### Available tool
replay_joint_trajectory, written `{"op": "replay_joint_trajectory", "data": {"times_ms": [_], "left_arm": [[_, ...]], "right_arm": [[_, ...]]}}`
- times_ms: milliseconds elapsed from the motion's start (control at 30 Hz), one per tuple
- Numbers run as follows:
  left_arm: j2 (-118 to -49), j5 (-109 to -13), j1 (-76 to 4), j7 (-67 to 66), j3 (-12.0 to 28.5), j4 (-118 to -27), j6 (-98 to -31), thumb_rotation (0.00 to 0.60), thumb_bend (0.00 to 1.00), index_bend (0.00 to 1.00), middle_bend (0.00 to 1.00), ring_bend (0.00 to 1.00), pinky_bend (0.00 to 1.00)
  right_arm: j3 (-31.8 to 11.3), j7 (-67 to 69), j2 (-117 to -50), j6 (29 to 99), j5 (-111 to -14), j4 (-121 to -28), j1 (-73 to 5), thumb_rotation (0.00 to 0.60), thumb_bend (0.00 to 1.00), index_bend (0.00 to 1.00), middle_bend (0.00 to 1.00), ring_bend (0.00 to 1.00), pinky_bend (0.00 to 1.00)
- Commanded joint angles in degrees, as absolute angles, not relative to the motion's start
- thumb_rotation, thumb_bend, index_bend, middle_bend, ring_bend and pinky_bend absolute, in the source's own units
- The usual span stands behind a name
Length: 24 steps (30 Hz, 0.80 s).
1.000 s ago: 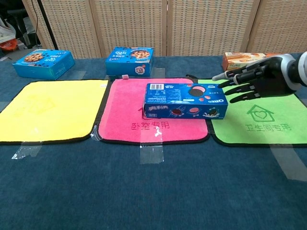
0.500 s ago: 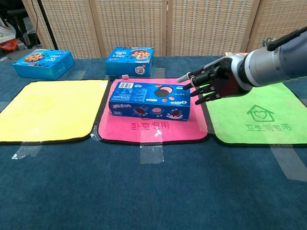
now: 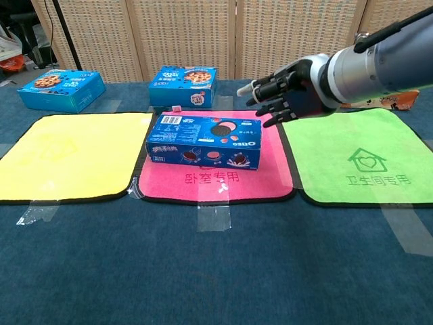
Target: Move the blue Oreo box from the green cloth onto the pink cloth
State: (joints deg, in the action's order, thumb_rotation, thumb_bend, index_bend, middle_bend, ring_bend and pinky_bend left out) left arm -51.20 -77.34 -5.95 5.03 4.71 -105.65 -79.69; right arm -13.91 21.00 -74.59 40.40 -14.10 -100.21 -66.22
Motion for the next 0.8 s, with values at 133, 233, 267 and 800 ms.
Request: {"op": "replay_joint_trajectory", "data": {"times_ms": [133, 233, 267, 800], "left_arm": [[-51.35, -77.78, -5.92, 4.73, 4.55, -105.64, -79.87, 0.6, 0.0, 0.0, 0.0, 0.0, 0.0], [-51.62, -78.36, -5.76, 4.17, 4.32, -105.59, -80.34, 0.6, 0.0, 0.0, 0.0, 0.0, 0.0], [-51.71, -78.39, -5.73, 4.05, 4.31, -105.52, -80.43, 0.6, 0.0, 0.0, 0.0, 0.0, 0.0], [-55.62, -79.66, -6.7, -0.76, 4.28, -103.48, -80.98, 0.6, 0.0, 0.0, 0.0, 0.0, 0.0]], "right_arm": [[-10.87, 10.36, -68.8, 64.56, -41.81, -112.4, -55.42, 0.6, 0.0, 0.03, 0.0, 0.0, 0.03], [-2.66, -2.27, -67.89, 81.99, -61.15, -112.05, -47.99, 0.6, 0.0, 0.03, 0.0, 0.0, 0.03], [-1.28, -3.65, -68.08, 84.48, -64.12, -111.41, -46.47, 0.6, 0.0, 0.03, 0.0, 0.0, 0.03], [6.93, -4.75, -74.16, 106.63, -84.46, -87.37, -22.0, 0.6, 0.0, 0.0, 0.0, 0.0, 0.0]]}}
